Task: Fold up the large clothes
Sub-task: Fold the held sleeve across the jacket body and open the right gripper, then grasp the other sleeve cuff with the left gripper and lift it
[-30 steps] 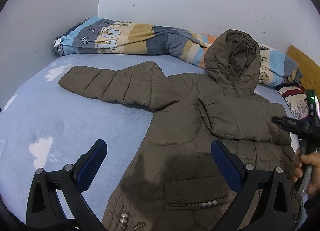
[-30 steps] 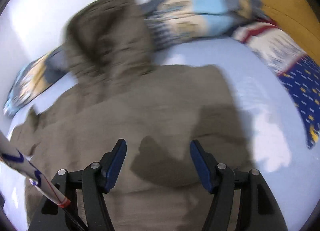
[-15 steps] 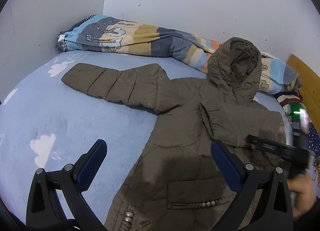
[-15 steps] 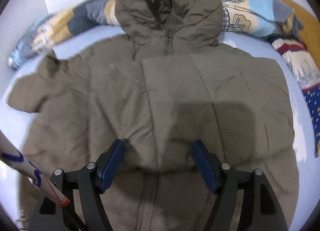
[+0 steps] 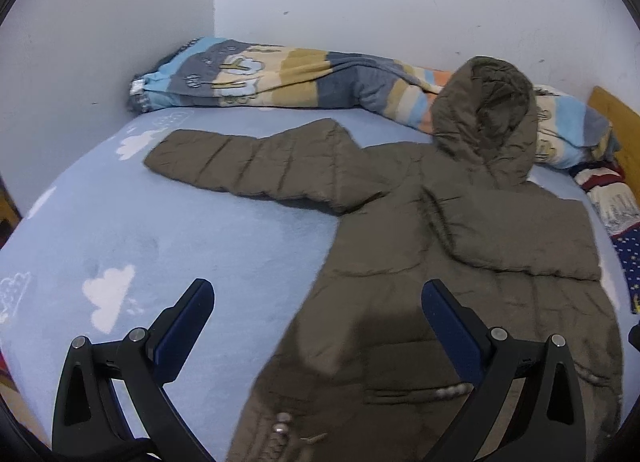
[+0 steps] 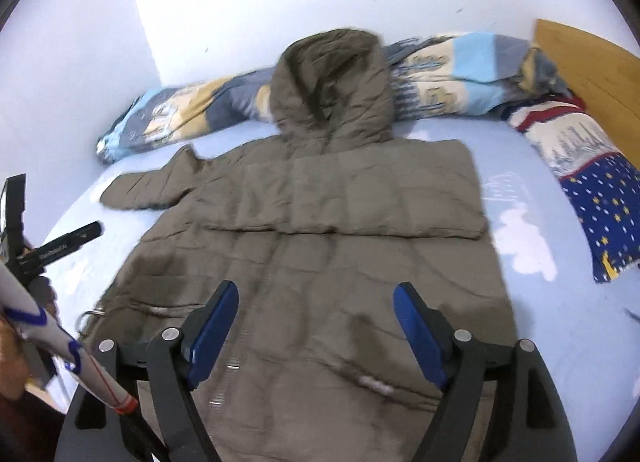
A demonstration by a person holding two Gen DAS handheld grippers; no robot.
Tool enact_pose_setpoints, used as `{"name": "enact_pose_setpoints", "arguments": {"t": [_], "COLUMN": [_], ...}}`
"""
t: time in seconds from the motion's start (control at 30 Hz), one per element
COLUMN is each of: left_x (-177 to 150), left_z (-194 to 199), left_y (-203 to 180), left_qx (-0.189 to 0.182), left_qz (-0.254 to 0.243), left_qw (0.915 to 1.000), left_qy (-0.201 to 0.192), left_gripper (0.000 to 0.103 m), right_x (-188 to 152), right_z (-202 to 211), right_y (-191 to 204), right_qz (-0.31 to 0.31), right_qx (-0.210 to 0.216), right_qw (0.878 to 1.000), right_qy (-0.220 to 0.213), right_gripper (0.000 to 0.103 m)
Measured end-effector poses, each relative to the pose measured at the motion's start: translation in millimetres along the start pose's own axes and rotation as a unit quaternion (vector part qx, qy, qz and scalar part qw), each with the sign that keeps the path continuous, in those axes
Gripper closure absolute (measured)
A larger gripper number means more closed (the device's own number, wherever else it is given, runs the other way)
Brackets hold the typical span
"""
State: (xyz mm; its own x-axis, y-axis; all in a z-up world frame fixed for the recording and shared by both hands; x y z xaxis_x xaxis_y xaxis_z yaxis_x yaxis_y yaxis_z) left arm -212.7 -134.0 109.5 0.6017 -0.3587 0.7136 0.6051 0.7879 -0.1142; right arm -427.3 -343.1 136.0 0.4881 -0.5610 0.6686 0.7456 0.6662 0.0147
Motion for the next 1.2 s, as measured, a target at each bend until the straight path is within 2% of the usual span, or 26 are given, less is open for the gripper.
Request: {"name": "enact_pose_setpoints", "arguments": {"t": [0.07, 0.13, 0.17, 0.23, 0.3, 0.4, 0.5, 0.63, 0.73, 0.8, 0.87, 0.9, 0.97, 1.03, 1.2], "left_x": [-2, -2, -2, 1, 7, 25, 49, 88, 104, 108, 109, 107, 103, 102, 106], "left_z": [0, 0, 2, 5, 7, 4, -7, -38, -63, -80, -105, -118, -138, -151, -184], "left_y": [11, 22, 27, 38, 51, 76, 101, 146, 177, 201, 226, 240, 263, 280, 309], "left_qx": [0.023, 0.042, 0.048, 0.056, 0.057, 0.057, 0.051, 0.042, 0.033, 0.022, 0.005, -0.003, -0.018, -0.029, -0.044], "left_qz": [0.007, 0.012, 0.015, 0.022, 0.035, 0.057, 0.075, 0.114, 0.154, 0.201, 0.254, 0.285, 0.337, 0.371, 0.411], "left_qw": [0.9997, 0.999, 0.9987, 0.9981, 0.9977, 0.9967, 0.9956, 0.9913, 0.9858, 0.978, 0.9653, 0.9564, 0.9396, 0.9273, 0.9103], "left_qy": [-0.006, -0.007, -0.008, -0.009, -0.007, 0.002, 0.021, 0.051, 0.057, 0.051, 0.06, 0.063, 0.057, 0.038, 0.013], "left_gripper": [0.0, 0.0, 0.0, 0.0, 0.0, 0.0, 0.0, 0.0, 0.001, 0.009, 0.034, 0.039, 0.042, 0.042, 0.042], "right_x": [2, 11, 15, 21, 23, 25, 28, 26, 22, 20, 18, 17, 16, 15, 10], "right_z": [-12, -11, -13, -18, -17, -8, -3, -8, -13, -15, -18, -19, -26, -32, -45], "right_y": [-11, -13, -13, -9, -5, -4, -4, -7, -4, -1, 3, 3, 4, 1, -9], "right_qz": [-0.009, -0.009, 0.001, 0.028, 0.037, 0.038, 0.049, 0.036, 0.042, 0.052, 0.06, 0.062, 0.065, 0.064, 0.035], "right_qx": [-0.023, -0.003, -0.01, -0.05, -0.048, -0.02, -0.03, -0.014, -0.012, -0.017, -0.019, -0.022, -0.027, -0.03, -0.018], "right_qw": [0.999, 1.0, 1.0, 0.998, 0.998, 0.999, 0.998, 0.999, 0.999, 0.998, 0.998, 0.998, 0.997, 0.997, 0.998], "right_qy": [0.037, 0.018, 0.013, -0.001, -0.005, -0.015, -0.027, -0.013, -0.002, -0.001, 0.002, 0.002, 0.008, 0.015, 0.042], "right_gripper": [0.019, 0.019, 0.019, 0.019, 0.019, 0.019, 0.019, 0.019, 0.019, 0.019, 0.019, 0.019, 0.019, 0.019, 0.019]}}
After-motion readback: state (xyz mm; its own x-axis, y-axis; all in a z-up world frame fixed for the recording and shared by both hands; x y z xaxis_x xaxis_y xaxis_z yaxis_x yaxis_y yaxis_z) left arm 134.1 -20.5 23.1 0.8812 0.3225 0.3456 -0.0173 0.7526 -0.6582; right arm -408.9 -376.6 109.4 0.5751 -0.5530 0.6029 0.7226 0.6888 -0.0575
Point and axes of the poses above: each gripper's, at about its wrist camera, not at the fingertips, and z roughly against the way its jaws point, y to its left, x to its top, the point moved 3 cm from there along -z, roughly the way its jaws point, and after that the axes turned 6 degrees about -x, right-handed, at the moved point
